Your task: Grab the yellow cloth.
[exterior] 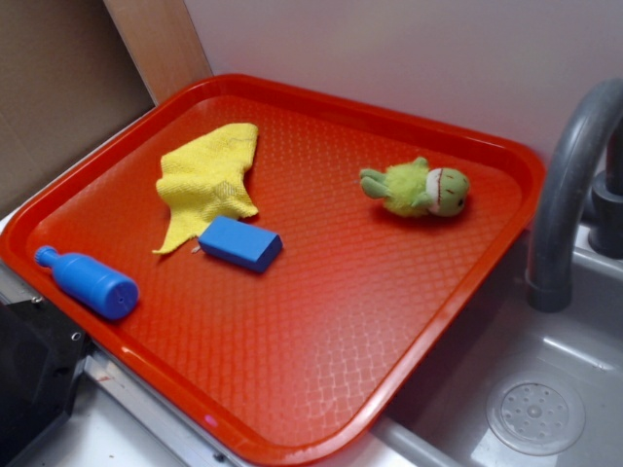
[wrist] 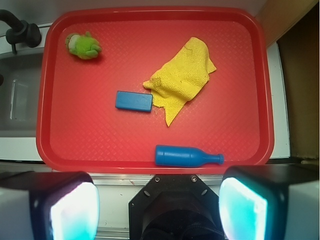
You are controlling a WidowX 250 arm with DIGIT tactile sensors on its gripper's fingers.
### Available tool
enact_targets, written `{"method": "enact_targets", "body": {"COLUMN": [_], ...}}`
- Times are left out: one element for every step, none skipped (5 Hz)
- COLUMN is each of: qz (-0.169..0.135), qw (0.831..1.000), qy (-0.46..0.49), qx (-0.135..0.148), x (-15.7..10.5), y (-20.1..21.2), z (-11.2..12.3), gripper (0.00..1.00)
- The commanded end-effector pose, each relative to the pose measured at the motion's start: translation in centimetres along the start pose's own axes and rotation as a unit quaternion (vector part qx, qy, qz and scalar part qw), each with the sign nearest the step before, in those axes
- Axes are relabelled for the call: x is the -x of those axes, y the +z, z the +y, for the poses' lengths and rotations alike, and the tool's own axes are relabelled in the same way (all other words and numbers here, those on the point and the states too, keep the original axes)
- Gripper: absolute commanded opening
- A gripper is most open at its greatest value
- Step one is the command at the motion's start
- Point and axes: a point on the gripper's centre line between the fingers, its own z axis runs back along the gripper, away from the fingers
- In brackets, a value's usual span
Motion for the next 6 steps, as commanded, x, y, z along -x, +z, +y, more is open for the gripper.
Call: {"method": "enact_targets", "body": {"qz": [0.0, 0.026, 0.006, -0.015, -0.019, -0.033], "qw": [1.0, 0.992, 0.968, 0.968, 0.982, 0.987], "qy": [0.0, 0.126, 0.249, 0.248, 0.179, 0.154], "qx": [0.0, -0.005, 0.012, 0.03, 0.064, 0.029], "x": [0.0, -4.6, -7.7, -10.3, -11.3, -10.9], "y": [0.0, -5.4, -10.2, -14.2, -18.1, -19.1], "z": [0.0, 3.4, 6.2, 7.4, 6.5, 6.0], "gripper": [1.0, 1.0, 1.0, 1.0, 1.0, 1.0]}}
